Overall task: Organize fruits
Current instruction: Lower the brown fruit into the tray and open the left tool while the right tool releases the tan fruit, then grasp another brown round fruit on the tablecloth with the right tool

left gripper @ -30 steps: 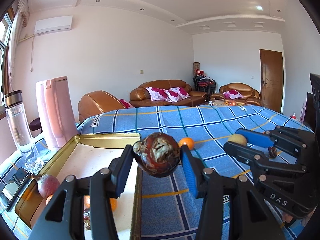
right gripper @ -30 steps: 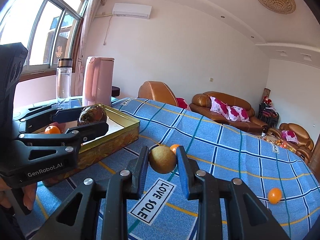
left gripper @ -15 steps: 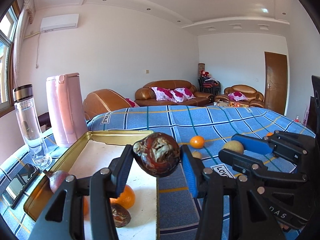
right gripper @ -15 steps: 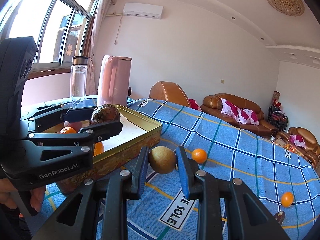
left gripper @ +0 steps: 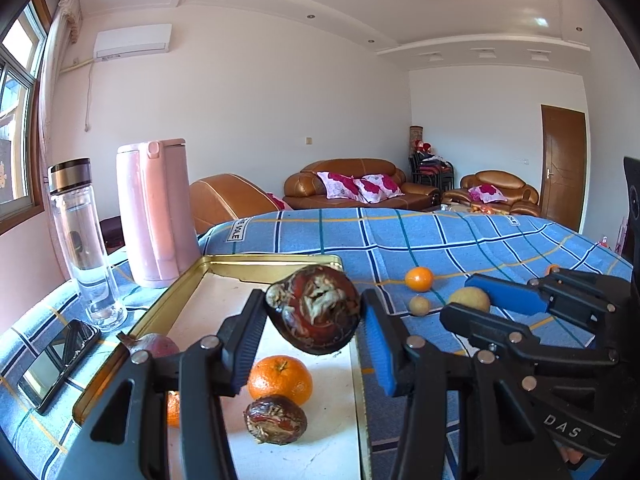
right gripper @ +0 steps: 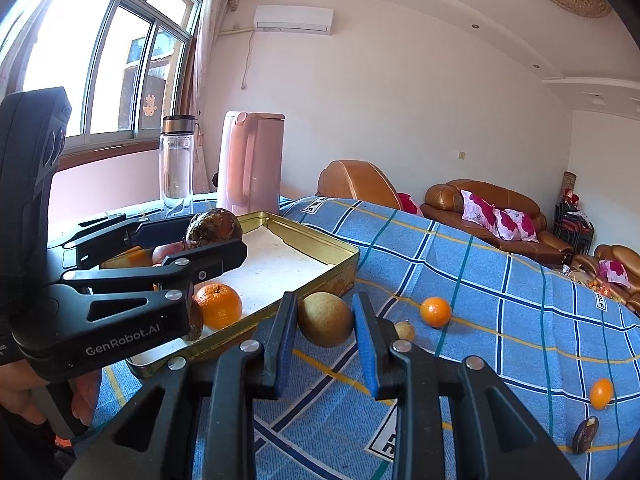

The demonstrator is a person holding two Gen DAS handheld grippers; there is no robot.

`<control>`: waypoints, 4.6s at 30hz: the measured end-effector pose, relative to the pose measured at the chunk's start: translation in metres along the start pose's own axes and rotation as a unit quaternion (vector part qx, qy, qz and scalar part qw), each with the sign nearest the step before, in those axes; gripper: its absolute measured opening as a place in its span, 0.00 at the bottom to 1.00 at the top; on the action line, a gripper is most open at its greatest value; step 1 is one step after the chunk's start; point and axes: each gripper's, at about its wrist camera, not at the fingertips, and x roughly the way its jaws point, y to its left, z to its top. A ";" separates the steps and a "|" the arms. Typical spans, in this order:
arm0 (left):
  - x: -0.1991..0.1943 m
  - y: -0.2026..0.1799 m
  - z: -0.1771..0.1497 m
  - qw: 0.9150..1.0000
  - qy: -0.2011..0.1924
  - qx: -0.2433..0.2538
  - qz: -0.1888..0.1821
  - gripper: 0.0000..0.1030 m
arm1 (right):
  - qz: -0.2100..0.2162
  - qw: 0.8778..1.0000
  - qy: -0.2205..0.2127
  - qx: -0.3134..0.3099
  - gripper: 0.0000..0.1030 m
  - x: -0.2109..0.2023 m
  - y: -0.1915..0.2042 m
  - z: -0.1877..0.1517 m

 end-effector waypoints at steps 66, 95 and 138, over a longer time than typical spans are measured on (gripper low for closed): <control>0.006 0.084 -0.021 0.993 0.083 -0.011 0.078 0.48 | 0.094 0.993 0.042 -0.063 0.29 0.046 0.082 0.018; 0.009 0.086 -0.033 0.990 0.104 0.002 0.093 0.52 | 0.120 0.987 0.074 -0.079 0.53 0.054 0.091 0.015; 0.067 -0.182 0.045 0.981 0.097 0.123 -0.113 0.95 | -0.165 0.952 0.197 0.165 0.60 -0.042 -0.230 -0.077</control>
